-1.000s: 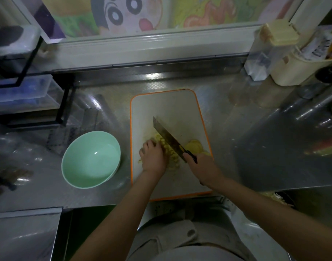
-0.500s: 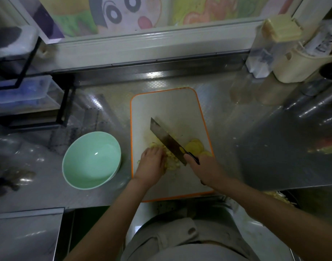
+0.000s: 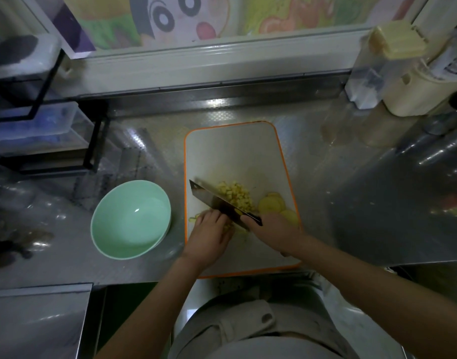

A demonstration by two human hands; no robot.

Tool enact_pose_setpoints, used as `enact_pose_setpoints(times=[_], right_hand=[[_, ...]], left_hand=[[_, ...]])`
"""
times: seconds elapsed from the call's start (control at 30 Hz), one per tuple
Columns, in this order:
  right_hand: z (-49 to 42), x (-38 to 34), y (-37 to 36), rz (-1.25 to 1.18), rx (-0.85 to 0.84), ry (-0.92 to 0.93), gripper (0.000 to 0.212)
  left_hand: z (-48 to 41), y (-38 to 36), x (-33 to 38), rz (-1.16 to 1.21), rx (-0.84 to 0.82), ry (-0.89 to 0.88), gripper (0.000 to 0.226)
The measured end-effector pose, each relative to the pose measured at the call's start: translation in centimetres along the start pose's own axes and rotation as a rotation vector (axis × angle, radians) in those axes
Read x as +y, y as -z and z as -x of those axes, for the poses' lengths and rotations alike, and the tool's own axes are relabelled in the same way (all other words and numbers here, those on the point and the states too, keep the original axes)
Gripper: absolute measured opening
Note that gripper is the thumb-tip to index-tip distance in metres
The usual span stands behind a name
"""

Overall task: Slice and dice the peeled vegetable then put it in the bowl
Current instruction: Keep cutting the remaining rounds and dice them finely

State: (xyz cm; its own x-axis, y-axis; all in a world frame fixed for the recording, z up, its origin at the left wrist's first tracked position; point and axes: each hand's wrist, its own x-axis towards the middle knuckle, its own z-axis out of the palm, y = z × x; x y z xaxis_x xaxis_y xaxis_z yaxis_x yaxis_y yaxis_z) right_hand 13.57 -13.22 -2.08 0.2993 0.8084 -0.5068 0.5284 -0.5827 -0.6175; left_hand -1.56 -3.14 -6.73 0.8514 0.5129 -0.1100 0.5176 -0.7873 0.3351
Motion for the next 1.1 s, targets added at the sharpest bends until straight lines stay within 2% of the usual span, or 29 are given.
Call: enact_pose_setpoints(times=[0.1,0.27,0.4,0.73,0.97,1.1], right_hand=[[-0.4,0.2,0.4,-0.037,0.011,-0.012,0.053],[-1.1,0.6,0.6,-0.119,0.166,-0.027,0.053],[-1.3,1.1,0.8,-0.115,0.222,-0.051,0.053],[-0.4,1.7,0.7,-0.117,0.223,-0.006,0.052],[0.0,1.4,-0.1,-0.133,0.161,-0.001,0.051],[0.3,0.9,-0.5,-0.059,0.089,0.014,0.052]], left_hand=[[-0.5,0.1,0.3,0.043,0.037,0.049,0.026],[-2.2,0.6,1.2,-0.036,0.048,0.206,0.028],[-3.7,0.8,2.0,-0.097,-0.003,0.277,0.032],[-4.3,1.0,1.7,-0.027,0.030,0.310,0.022],[-1.7,1.8,0.3,0.233,0.231,0.328,0.004],[-1.0,1.3,-0.9,0.177,0.226,0.338,0.016]])
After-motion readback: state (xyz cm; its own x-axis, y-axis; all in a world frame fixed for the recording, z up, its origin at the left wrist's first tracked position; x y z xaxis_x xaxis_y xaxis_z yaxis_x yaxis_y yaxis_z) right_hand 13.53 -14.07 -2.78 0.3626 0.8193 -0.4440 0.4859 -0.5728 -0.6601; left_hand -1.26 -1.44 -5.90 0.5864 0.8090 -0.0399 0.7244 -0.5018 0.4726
